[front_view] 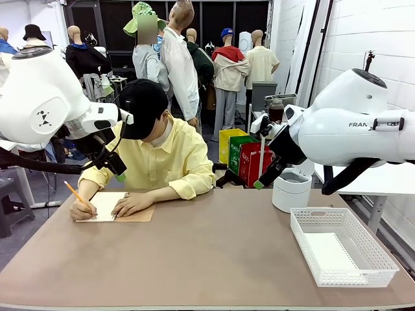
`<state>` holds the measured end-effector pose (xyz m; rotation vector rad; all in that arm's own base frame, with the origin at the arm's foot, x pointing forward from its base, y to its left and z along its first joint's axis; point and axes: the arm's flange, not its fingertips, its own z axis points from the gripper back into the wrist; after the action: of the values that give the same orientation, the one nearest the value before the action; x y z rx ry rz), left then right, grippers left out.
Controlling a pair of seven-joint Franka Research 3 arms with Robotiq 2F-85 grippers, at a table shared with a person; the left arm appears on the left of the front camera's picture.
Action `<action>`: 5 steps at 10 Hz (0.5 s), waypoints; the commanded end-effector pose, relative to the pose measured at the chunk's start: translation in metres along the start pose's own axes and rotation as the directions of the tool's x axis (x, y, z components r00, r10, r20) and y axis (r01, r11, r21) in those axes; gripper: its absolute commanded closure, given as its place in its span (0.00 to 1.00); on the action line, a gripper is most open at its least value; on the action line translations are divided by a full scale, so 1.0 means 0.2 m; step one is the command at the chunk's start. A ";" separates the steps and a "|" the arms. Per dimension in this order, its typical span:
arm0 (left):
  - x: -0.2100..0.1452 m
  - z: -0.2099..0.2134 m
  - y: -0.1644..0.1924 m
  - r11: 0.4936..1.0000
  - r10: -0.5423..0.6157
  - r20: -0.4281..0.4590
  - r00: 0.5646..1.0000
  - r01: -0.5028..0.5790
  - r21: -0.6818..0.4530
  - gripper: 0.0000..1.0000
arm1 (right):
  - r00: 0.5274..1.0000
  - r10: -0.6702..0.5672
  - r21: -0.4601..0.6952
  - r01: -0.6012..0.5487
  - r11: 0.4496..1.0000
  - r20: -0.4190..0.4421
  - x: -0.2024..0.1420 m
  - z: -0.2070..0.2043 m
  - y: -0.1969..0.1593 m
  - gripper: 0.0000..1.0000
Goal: Sort the paper based on its condition.
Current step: If a person hands you a paper, place it in the Organizing basket , and if it's crumpled, put it in the Trash can.
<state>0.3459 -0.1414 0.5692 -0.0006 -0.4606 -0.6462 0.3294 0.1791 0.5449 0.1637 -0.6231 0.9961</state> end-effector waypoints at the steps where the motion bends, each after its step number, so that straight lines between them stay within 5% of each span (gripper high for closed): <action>1: 0.00 0.00 0.01 1.000 0.000 0.002 1.000 0.000 -0.002 0.00 | 1.000 0.004 0.010 -0.004 1.000 -0.010 0.02 0.00 0.00 0.00; 5: 0.00 0.00 0.01 1.000 0.000 0.002 1.000 0.000 -0.002 0.00 | 1.000 0.004 0.010 -0.004 1.000 -0.010 0.02 0.00 0.00 0.00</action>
<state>0.3459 -0.1414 0.5692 -0.0006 -0.4606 -0.6462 0.3294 0.1791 0.5449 0.1637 -0.6230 0.9961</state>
